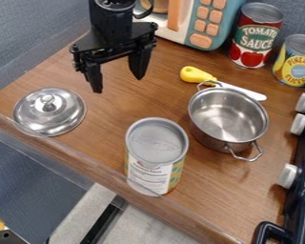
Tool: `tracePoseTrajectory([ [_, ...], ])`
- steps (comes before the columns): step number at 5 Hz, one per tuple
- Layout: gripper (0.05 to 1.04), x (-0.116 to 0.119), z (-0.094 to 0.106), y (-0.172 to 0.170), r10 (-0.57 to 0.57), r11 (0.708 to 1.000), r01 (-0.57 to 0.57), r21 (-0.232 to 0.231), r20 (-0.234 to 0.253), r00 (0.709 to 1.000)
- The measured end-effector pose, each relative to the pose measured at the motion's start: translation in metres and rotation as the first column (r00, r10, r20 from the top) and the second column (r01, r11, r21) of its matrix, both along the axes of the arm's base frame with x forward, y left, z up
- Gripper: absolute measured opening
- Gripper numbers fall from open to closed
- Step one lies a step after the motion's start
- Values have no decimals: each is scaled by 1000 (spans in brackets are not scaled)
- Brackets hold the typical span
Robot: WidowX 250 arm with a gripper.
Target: Move the silver dish to the left side of the table
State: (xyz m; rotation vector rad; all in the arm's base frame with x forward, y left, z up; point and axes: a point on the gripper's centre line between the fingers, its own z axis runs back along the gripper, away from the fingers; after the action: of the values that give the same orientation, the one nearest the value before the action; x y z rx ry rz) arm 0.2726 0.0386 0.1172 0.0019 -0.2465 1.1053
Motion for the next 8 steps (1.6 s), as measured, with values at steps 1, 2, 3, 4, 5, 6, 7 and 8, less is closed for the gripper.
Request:
tracePoseTrajectory([
  [1, 999, -1, -7, -1, 1, 1000, -1, -10, -26, 1000],
  [2, 999, 8, 0, -22, -82, 996, 81, -31, -13, 997],
  [3, 999, 22, 8, -48, -181, 983, 181, -10, 5, 984],
  [4, 999, 35, 8, -77, -269, 962, 269, 53, -24, 963],
  [5, 999, 45, -2, -88, -318, 946, 319, 55, -20, 948],
  [6, 999, 46, -10, -91, -333, 940, 335, 60, -41, 942],
  [7, 999, 47, -13, -93, -347, 936, 349, 49, -42, 937],
  [8, 943, 50, -27, -100, -376, 926, 377, 11, -51, 925],
])
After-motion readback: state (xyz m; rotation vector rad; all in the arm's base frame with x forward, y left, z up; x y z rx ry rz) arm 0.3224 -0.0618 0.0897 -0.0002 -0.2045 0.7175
